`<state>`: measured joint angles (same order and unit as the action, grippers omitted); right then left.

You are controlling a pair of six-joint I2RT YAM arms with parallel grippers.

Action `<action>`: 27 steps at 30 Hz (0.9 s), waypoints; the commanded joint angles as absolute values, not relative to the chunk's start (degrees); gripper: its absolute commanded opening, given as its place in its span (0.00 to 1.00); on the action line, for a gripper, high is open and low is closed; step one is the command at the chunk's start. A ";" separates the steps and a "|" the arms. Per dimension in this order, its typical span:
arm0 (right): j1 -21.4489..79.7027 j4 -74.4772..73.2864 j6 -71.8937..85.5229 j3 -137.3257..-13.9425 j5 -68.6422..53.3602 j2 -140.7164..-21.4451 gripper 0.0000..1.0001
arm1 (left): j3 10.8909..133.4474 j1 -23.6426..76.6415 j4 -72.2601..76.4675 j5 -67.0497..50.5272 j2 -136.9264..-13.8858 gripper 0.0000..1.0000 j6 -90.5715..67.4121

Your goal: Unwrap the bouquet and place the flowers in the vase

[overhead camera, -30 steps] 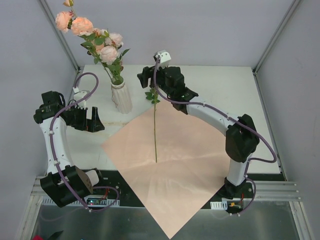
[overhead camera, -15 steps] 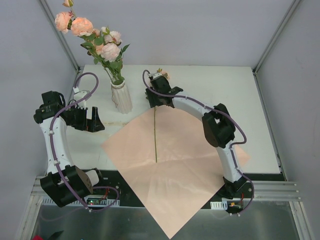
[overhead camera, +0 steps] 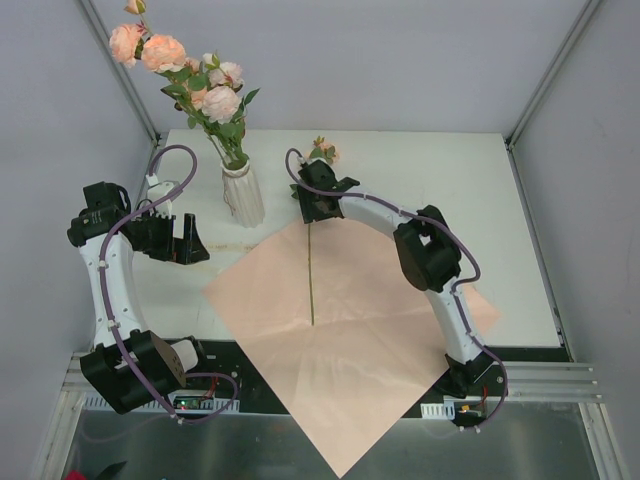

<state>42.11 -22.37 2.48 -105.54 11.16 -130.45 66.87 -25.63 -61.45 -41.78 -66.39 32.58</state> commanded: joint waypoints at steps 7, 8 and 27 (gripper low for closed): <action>42.54 -22.94 5.27 -111.35 10.72 -133.50 0.55 | 66.27 -26.28 -62.32 -43.68 -66.71 0.99 34.63; 42.71 -23.20 5.36 -111.97 10.81 -133.94 0.54 | 66.27 -26.37 -62.40 -43.59 -66.71 0.99 34.63; 43.86 -29.97 8.61 -119.53 17.31 -138.43 0.09 | 66.27 -26.28 -62.31 -42.01 -65.22 0.99 35.24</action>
